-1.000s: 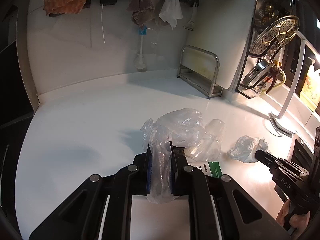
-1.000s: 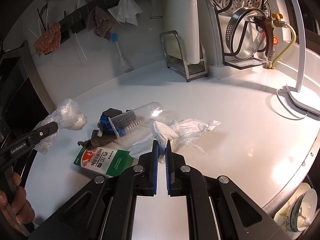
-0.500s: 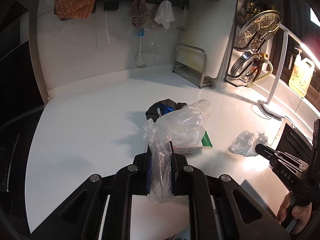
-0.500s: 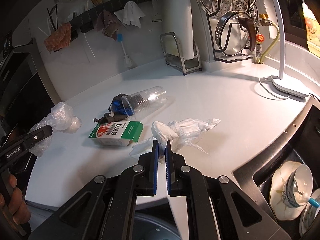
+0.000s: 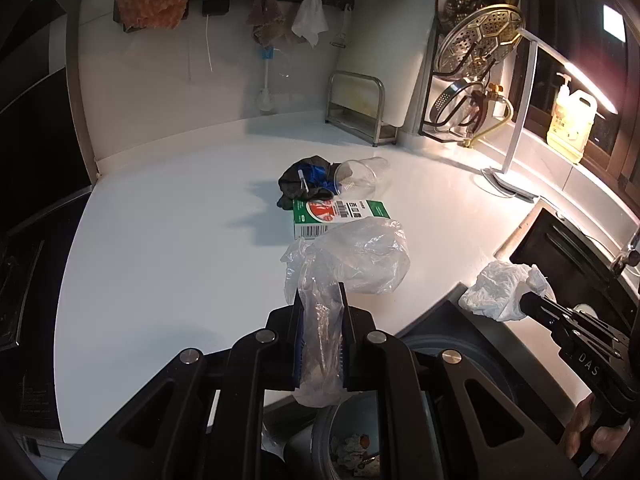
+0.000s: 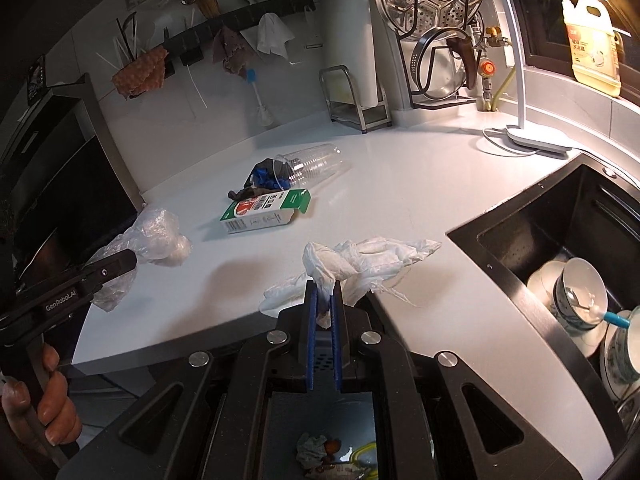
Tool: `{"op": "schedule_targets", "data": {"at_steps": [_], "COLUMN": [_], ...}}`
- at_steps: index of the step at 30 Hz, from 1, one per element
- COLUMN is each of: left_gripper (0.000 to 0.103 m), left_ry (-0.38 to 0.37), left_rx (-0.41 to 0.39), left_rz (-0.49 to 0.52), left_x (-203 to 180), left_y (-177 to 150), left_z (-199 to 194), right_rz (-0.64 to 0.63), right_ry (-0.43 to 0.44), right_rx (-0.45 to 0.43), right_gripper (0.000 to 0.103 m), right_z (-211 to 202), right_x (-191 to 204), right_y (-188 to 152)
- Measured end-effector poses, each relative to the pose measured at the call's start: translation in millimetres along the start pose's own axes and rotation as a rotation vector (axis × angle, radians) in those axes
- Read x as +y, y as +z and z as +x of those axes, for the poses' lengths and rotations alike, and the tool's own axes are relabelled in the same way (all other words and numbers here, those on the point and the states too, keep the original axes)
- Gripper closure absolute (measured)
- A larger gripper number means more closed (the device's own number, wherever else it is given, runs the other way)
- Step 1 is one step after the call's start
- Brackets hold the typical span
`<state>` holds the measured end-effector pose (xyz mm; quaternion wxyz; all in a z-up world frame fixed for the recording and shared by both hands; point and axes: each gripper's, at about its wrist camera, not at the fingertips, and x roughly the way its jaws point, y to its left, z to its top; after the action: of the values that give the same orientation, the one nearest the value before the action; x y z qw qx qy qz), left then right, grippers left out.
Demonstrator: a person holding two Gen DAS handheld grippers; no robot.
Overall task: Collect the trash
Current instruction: 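Carry the tissue and plastic bag over the grey bin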
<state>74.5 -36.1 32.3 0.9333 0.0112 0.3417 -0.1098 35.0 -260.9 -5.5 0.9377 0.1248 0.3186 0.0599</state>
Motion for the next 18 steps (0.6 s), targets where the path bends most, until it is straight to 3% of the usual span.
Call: {"op": "schedule_targets", "data": {"at_steps": [18], "left_gripper": [0.09], "left_ry": [-0.047], "left_rx": [0.041], "left_rz": [0.046], "left_x": [-23], "left_y": [-65], "left_z": [-27], "right_rz": [0.001], "right_ry": [-0.026], "right_rx": [0.011], "right_gripper": [0.096], "right_z": [-48], "right_x": [19], "right_y": [-73]}}
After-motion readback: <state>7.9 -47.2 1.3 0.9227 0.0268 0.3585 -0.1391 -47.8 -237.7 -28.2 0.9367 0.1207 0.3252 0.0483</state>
